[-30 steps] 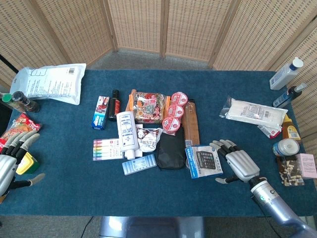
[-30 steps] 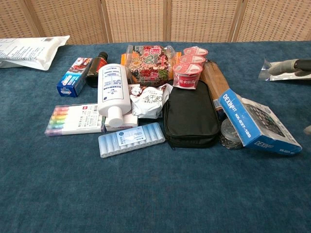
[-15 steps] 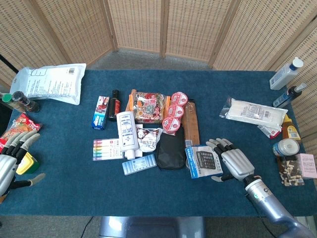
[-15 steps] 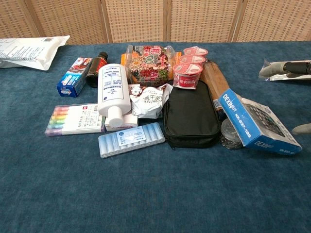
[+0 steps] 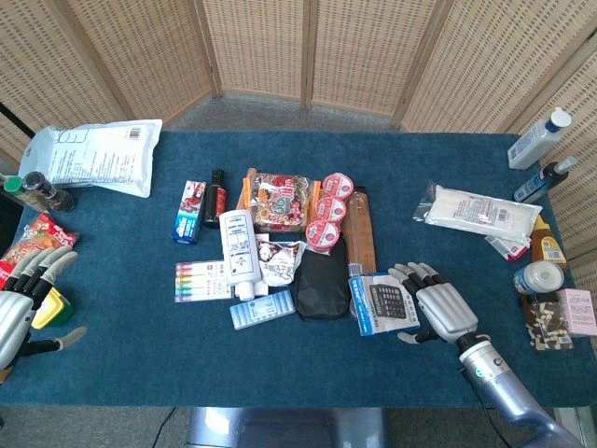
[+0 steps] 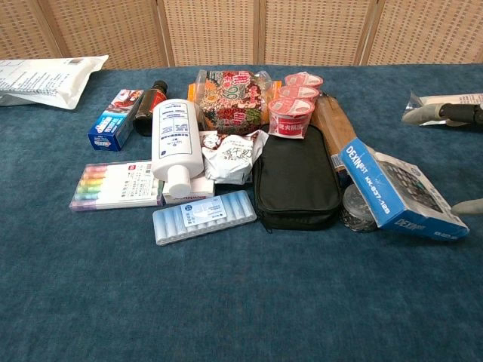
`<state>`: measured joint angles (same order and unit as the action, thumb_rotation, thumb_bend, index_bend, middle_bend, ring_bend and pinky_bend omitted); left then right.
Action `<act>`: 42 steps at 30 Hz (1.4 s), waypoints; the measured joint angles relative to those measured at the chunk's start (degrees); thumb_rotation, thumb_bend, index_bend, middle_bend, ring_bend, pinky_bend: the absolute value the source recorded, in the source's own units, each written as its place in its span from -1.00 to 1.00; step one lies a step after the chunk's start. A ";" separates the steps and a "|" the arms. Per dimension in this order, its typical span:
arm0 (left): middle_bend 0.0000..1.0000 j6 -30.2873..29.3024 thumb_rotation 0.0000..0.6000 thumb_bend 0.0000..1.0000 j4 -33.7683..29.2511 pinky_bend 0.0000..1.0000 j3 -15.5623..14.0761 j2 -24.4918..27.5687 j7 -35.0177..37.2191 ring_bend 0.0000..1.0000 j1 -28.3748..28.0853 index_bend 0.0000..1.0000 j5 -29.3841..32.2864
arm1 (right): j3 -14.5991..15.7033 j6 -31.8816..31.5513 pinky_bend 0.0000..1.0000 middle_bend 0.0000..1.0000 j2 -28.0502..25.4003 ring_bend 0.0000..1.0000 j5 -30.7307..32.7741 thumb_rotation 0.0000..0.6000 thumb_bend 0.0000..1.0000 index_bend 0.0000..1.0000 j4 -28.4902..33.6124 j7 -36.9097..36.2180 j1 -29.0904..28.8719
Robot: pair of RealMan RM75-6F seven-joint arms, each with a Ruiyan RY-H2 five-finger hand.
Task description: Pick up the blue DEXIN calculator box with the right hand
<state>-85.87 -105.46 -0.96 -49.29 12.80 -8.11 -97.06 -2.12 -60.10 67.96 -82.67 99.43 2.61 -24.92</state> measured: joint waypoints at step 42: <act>-0.89 -2.20 1.00 -0.64 1.05 -1.00 -0.20 -0.01 1.18 -0.97 1.37 -1.00 0.23 | -0.32 7.54 -1.00 -1.00 6.47 -1.00 3.82 0.81 -1.00 -1.00 -5.83 2.41 -4.76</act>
<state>-88.06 -104.41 -1.16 -49.30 13.98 -6.74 -96.84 -2.44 -52.56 74.42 -78.86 93.59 5.02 -29.69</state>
